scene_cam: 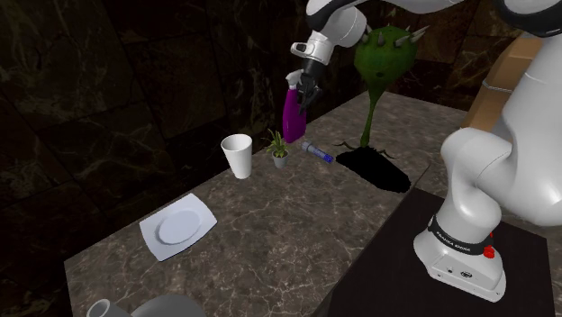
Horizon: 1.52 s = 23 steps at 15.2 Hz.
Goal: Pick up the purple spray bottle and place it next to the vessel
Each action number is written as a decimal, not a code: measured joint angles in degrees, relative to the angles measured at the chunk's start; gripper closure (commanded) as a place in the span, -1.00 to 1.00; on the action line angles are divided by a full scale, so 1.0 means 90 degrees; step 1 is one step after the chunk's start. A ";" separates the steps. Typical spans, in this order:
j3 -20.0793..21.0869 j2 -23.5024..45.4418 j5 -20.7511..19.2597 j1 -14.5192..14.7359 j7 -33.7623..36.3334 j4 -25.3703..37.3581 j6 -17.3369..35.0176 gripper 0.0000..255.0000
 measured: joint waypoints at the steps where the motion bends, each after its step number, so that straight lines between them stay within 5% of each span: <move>1: 0.0010 -0.0052 -0.0060 0.0001 0.0072 0.0059 -0.0052 1.00; 11: 0.0188 -0.0520 -0.0560 -0.0018 0.0715 0.0603 -0.0548 1.00; 23: 0.0200 -0.0546 -0.0648 0.0002 0.1184 0.1567 -0.1407 1.00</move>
